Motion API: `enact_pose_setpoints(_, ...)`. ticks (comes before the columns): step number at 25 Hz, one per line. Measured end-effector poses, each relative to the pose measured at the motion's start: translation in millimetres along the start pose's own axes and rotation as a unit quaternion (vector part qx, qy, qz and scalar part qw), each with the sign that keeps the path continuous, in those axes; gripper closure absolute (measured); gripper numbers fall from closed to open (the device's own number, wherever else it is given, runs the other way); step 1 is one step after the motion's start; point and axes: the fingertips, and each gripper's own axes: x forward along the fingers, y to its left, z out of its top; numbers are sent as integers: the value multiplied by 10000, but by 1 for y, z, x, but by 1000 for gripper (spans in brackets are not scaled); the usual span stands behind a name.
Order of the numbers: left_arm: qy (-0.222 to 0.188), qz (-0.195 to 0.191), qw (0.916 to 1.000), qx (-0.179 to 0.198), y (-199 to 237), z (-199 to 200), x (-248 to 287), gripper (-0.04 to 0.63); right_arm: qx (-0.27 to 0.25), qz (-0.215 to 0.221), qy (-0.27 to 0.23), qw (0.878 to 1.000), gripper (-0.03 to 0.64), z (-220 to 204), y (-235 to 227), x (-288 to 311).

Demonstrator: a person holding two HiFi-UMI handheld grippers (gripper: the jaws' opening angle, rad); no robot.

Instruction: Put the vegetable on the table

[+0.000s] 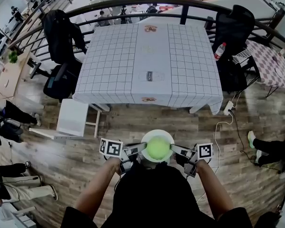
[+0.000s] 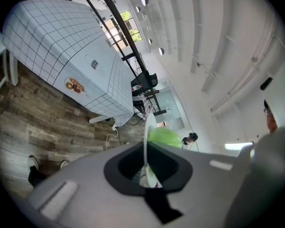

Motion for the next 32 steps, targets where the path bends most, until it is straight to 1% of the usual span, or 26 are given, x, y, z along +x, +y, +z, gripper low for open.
enact_pose_setpoints(8,7,122,9998,-136,7,11,24,580,171,-121,158,9997,608,19,-25,-13)
enact_pose_setpoints(13,-170,117,9998,-73,21,6,49,580,45,-99,266,9996,609,25,-51,-28)
enact_pose_setpoints(18,-176,74,9997,-174,20,62,70,580,158,-116,353,9992,609,85,-53,-25)
enact_pose_setpoints(19,-192,80,9996,-179,20,62,74,580,170,-118,346,9992,609,87,-55,-28)
enact_pose_setpoints(23,-200,70,9996,-206,17,38,80,580,155,38,340,9993,608,68,-55,-39)
enact_pose_setpoints(25,-195,49,9995,-233,18,36,80,580,78,54,364,9993,607,68,-55,-39)
enact_pose_setpoints(28,-161,33,9996,-230,20,40,78,580,9,40,345,9994,607,69,-54,-36)
enact_pose_setpoints(32,17,131,9998,-179,9,63,79,580,200,110,214,9995,607,87,-42,-34)
